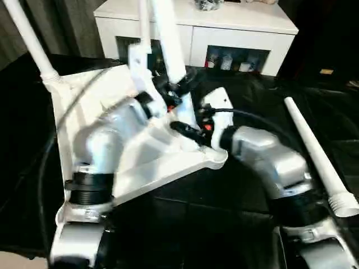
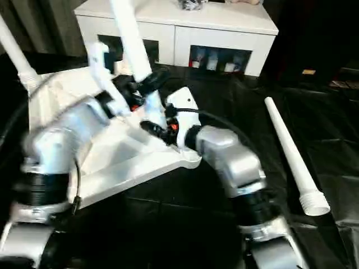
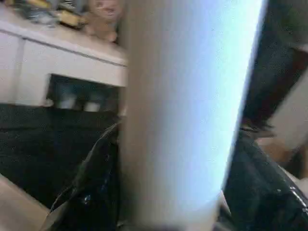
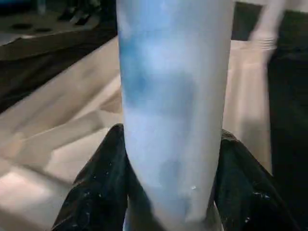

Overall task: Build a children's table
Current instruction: Pick table leg

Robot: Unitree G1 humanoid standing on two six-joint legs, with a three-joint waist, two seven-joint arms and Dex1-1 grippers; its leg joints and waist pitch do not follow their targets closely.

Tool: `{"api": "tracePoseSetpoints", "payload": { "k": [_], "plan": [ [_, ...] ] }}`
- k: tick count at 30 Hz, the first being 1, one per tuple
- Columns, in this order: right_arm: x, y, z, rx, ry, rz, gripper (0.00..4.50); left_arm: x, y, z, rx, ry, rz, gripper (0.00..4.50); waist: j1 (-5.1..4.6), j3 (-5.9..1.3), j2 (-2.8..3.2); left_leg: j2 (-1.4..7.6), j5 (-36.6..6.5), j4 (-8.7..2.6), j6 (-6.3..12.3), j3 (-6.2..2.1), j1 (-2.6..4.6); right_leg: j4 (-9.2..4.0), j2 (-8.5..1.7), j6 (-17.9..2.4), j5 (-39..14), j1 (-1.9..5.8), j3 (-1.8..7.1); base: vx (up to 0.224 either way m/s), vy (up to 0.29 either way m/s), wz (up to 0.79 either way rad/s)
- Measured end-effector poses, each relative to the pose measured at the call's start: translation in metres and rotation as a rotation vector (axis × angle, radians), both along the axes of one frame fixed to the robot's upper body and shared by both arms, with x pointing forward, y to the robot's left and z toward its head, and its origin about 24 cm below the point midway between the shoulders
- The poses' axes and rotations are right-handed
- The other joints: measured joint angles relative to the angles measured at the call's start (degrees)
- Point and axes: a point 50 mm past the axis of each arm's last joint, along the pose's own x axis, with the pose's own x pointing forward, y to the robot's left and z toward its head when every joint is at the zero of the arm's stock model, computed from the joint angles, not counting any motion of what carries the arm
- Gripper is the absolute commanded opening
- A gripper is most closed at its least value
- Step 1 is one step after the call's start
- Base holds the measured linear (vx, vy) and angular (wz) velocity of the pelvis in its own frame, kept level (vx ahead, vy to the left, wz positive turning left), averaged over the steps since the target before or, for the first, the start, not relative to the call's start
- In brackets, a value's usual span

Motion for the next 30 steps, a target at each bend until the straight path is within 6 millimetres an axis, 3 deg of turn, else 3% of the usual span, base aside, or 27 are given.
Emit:
{"api": "tracePoseSetpoints", "payload": {
  "k": [1, 2, 6, 8, 20, 23, 25, 27, 30],
  "plan": [
    [0.001, 0.001, 0.001, -0.001, -0.006, -0.012, 1.91, 0.001, 0.001, -0.001, 0.006, 0.003, 0.021, 2.92, -0.12, 0.00, 0.00, 0.00, 0.0, 0.00, 0.00, 0.00, 0.00, 0.00, 0.00, 0.0, 0.0, 0.00, 0.00, 0.000, 0.000, 0.00],
    [0.003, 0.003, 0.001, -0.005, -0.013, -0.029, 1.91, 0.002, 0.001, -0.002, 0.010, 0.006, 0.046, 2.63, -0.31, 0.00, -0.01, 0.00, 0.0, 0.00, 0.00, 0.00, 0.01, 0.00, 0.00, 0.0, 0.0, 0.00, 0.01, 0.000, 0.000, 0.00],
    [0.005, 0.005, 0.001, -0.014, -0.020, -0.051, 1.91, 0.004, 0.000, -0.002, 0.012, 0.003, 0.086, 2.51, -0.44, 0.00, -0.02, 0.00, 0.0, 0.00, 0.00, 0.00, 0.00, -0.01, 0.00, 0.0, 0.0, 0.00, 0.01, 0.000, 0.000, 0.00],
    [0.005, 0.006, 0.001, -0.013, -0.024, -0.053, 1.91, 0.005, 0.002, -0.002, 0.012, -0.001, 0.104, 2.13, -0.61, 0.00, -0.01, 0.00, 0.0, 0.00, 0.00, 0.00, -0.01, -0.01, 0.00, 0.0, 0.0, 0.00, 0.00, 0.000, 0.000, 0.00],
    [0.007, 0.010, 0.002, -0.008, -0.034, -0.048, 1.91, 0.005, 0.005, -0.001, -0.007, 0.001, 0.091, 1.88, -1.00, 0.05, 0.12, 0.00, 0.0, 0.00, 0.00, -0.02, 0.00, -0.01, 0.02, 0.0, 0.0, 0.00, 0.00, 0.000, 0.000, 0.00],
    [0.007, 0.007, 0.004, 0.050, -0.004, -0.025, 2.61, 0.005, 0.006, 0.005, 0.015, -0.015, 0.044, 1.88, -0.93, 0.06, 0.08, 0.00, 0.0, 0.00, 0.01, -0.02, -0.01, 0.00, 0.02, 0.0, 0.0, 0.00, 0.00, 0.000, 0.000, 0.00],
    [0.007, -0.001, 0.008, 0.114, 0.028, 0.003, 2.63, 0.004, 0.006, 0.010, 0.022, -0.031, -0.014, 1.88, -0.84, 0.05, 0.07, -0.02, 0.0, 0.00, 0.03, -0.01, -0.01, -0.02, 0.01, 0.0, 0.0, 0.00, 0.03, 0.000, 0.000, 0.00],
    [0.006, -0.010, 0.015, 0.133, 0.048, 0.066, 3.01, 0.001, 0.003, 0.013, 0.021, -0.036, -0.085, 1.88, -0.81, 0.01, -0.07, -0.02, 0.0, 0.02, 0.07, 0.02, 0.00, -0.02, 0.00, 0.0, 0.0, 0.01, 0.05, 0.000, 0.000, 0.00],
    [0.004, -0.024, 0.021, 0.133, 0.084, 0.135, 3.18, -0.003, -0.001, 0.011, 0.042, -0.024, -0.171, 1.88, -0.83, 0.01, -0.12, -0.01, 0.0, 0.02, 0.07, 0.03, 0.01, 0.00, 0.00, 0.0, 0.0, 0.02, 0.04, 0.000, 0.000, 0.00]
  ]
}}
